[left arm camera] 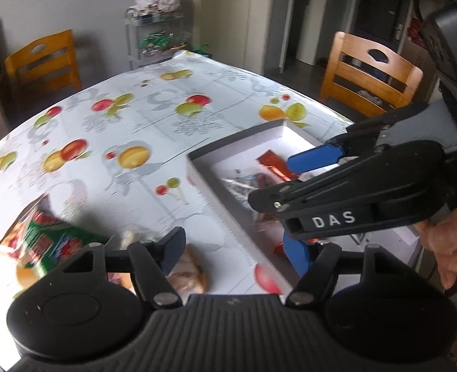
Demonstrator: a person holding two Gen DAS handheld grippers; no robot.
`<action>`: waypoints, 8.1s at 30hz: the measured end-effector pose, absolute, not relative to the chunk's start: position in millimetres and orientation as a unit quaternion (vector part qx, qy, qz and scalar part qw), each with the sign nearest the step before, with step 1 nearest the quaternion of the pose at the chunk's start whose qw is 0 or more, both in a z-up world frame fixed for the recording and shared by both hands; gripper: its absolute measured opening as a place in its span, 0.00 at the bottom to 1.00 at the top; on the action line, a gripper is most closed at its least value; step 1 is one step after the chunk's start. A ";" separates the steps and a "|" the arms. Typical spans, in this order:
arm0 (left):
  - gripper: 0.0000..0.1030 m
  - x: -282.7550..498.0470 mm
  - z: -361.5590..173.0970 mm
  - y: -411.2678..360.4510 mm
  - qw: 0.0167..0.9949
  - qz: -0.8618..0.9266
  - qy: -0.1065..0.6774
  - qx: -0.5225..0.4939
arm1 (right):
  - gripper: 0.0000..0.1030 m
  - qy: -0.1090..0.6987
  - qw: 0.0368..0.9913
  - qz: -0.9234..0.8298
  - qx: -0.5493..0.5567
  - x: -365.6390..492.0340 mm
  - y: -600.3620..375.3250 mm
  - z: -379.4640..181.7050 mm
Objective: Organize snacks
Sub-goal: 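Withdraw both tools from the tray back toward the remaining snacks, then move right tool to the tan taped bread bag while left tool reaches the gold-wrapped pastry, then close right tool on the bread bag while left tool closes on the gold pastry, then lift and carry the bread bag and gold pastry over the white tray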
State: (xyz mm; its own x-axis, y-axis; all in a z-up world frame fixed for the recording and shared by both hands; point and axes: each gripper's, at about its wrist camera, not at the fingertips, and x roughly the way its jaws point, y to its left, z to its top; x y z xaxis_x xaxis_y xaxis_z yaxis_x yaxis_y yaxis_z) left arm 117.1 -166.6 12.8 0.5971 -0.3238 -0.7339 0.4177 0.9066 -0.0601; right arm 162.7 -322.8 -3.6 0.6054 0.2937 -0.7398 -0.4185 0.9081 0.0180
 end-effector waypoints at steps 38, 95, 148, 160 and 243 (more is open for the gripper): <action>0.68 87.2 -19.5 -23.3 0.887 -0.008 0.457 -0.066 | 0.59 0.387 0.841 0.321 -0.202 155.2 -227.2 -25.9; 0.70 110.8 -62.6 -5.8 0.868 -0.006 0.488 -0.086 | 0.64 0.412 0.768 0.375 -0.316 167.5 -177.0 -69.5; 0.37 82.3 -32.9 -20.0 0.894 -0.036 0.445 -0.043 | 0.31 0.405 0.810 0.351 -0.239 155.9 -198.1 -50.5; 0.37 73.9 -21.5 -29.8 0.900 -0.040 0.432 -0.037 | 0.30 0.397 0.826 0.341 -0.210 140.4 -212.5 -38.2; 0.37 125.5 -4.6 -223.4 0.864 -0.287 0.410 0.061 | 0.30 0.412 0.900 0.118 -0.083 110.5 -394.8 -15.2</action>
